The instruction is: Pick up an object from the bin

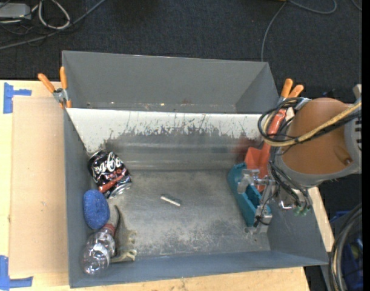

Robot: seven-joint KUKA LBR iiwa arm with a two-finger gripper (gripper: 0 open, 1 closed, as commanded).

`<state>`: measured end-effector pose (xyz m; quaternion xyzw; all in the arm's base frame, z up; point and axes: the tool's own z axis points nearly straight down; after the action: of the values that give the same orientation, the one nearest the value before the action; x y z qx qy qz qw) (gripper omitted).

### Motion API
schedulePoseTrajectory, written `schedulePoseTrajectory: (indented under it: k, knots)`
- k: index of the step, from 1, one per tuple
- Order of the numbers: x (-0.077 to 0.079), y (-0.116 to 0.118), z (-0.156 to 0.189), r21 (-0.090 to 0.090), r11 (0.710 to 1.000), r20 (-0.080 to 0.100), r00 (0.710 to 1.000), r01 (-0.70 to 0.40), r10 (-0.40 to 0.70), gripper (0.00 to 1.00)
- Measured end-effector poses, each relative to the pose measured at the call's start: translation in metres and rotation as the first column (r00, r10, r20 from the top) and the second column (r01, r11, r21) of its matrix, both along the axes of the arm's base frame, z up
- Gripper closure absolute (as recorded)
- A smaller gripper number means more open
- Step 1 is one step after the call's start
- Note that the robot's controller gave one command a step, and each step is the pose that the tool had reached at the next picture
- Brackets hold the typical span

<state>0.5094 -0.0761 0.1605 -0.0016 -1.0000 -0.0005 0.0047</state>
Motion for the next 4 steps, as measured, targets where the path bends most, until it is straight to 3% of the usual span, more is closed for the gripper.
schedulePoseTrajectory:
  k: [1,2,3,4]
  knots:
    - [0.002,0.0,0.004,-0.001,1.0,0.007,1.0,-0.003,0.003,0.0]
    - [-0.003,-0.072,-0.083,0.001,1.0,0.008,1.0,0.022,-0.022,0.0]
    - [-0.001,-0.076,-0.108,0.013,0.982,0.012,0.982,0.187,-0.187,0.0]
    - [-0.028,-0.076,-0.093,0.004,1.0,0.026,0.999,-0.019,0.019,0.0]
